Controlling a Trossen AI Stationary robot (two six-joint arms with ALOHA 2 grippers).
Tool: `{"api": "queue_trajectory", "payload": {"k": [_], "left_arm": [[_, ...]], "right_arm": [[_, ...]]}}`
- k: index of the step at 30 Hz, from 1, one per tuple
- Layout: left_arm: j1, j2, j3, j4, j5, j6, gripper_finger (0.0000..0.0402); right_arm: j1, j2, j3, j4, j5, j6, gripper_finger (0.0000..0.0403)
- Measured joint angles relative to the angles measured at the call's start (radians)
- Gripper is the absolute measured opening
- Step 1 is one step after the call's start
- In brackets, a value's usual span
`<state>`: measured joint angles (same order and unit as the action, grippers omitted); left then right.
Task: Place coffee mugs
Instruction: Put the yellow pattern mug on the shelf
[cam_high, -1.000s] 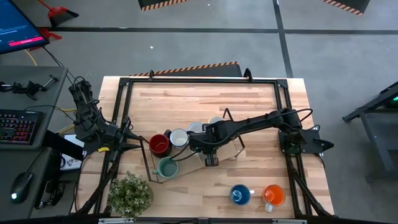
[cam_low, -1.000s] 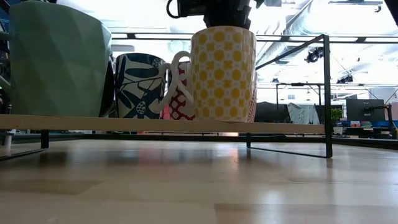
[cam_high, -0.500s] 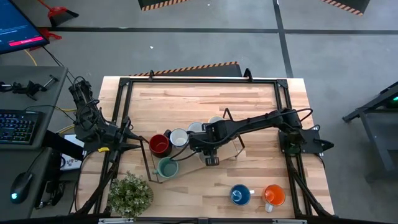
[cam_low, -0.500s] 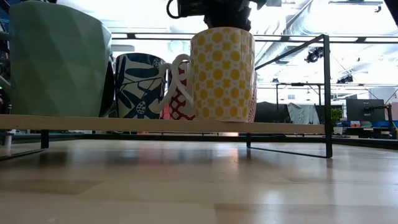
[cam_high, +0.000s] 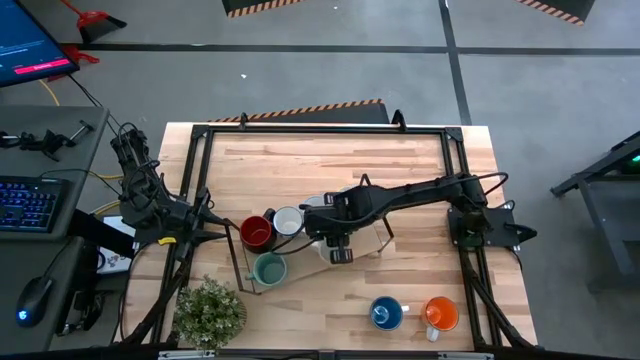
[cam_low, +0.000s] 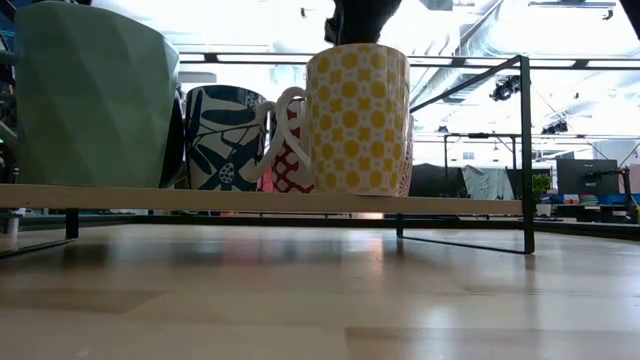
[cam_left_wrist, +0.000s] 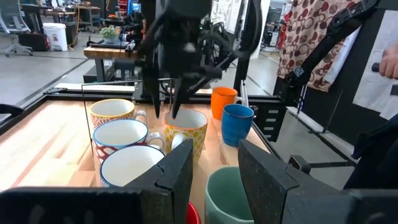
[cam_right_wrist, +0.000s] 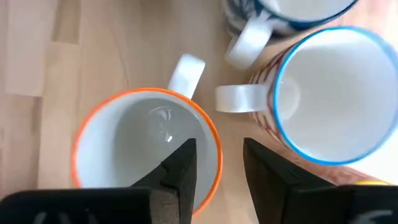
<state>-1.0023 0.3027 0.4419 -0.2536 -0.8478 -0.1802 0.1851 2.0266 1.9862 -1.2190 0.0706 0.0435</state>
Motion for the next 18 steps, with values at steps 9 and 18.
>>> {"api": "queue_trajectory", "payload": {"k": [9, 18], "left_arm": [[0.0, 0.0, 0.0, -0.015, 0.0, -0.002, 0.0117], [0.0, 0.0, 0.0, -0.011, 0.0, -0.01, 0.0117]], "right_arm": [[0.043, -0.002, 0.274, -0.199, -0.067, 0.052, 0.011], [0.272, -0.056, 0.316, -0.318, -0.052, 0.158, 0.011]]}}
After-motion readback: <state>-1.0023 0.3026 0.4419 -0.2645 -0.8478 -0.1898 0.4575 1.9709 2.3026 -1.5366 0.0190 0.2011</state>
